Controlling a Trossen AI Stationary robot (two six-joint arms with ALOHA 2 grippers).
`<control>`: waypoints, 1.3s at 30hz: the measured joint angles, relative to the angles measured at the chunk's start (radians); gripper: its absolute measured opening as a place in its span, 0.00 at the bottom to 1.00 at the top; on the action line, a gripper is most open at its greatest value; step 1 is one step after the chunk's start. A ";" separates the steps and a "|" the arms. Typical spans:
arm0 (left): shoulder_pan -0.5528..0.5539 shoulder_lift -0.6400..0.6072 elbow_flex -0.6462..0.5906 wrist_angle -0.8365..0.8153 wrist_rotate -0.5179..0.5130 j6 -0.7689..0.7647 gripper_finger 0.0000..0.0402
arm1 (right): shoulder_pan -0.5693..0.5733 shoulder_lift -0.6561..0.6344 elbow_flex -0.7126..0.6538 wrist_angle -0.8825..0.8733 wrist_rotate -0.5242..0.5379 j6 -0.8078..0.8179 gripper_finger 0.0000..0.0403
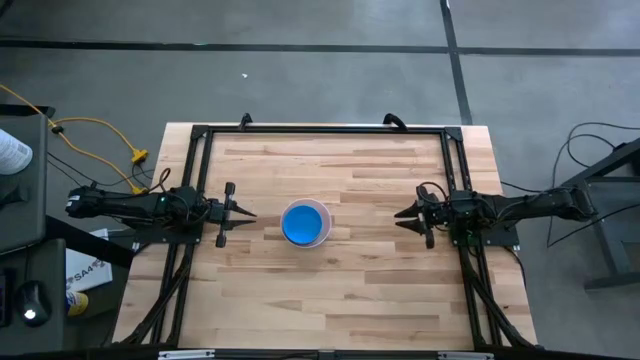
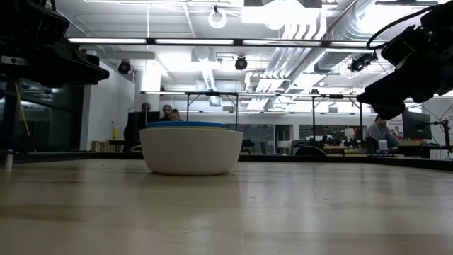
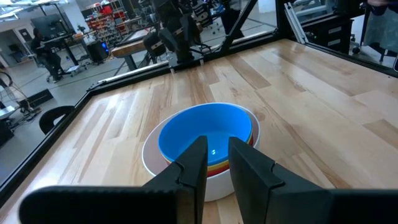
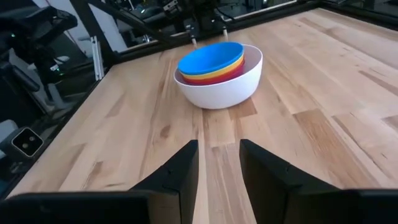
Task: Nest bowls inside each other
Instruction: Return to Home Position
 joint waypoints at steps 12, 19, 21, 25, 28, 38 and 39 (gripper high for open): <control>0.000 0.000 0.000 0.000 0.000 0.000 0.16 | 0.000 -0.004 -0.001 -0.003 -0.002 -0.026 0.27; 0.000 0.000 0.000 0.000 0.000 0.000 0.16 | 0.000 -0.050 -0.002 -0.003 -0.024 -0.018 0.27; 0.000 0.000 0.000 0.000 0.000 0.000 0.16 | 0.000 -0.050 -0.002 -0.003 -0.023 -0.018 0.27; 0.000 0.000 0.000 0.000 0.000 0.000 0.16 | 0.000 -0.046 -0.002 -0.003 -0.022 -0.018 0.27; 0.000 0.000 0.000 0.000 0.000 0.000 0.16 | 0.000 -0.045 -0.002 -0.003 -0.021 -0.018 0.27; 0.000 0.000 0.000 0.000 0.000 0.000 0.16 | 0.000 -0.045 -0.002 -0.002 -0.021 -0.018 0.27; 0.000 0.000 0.000 0.000 0.000 0.000 0.16 | 0.000 -0.045 -0.002 -0.002 -0.021 -0.018 0.27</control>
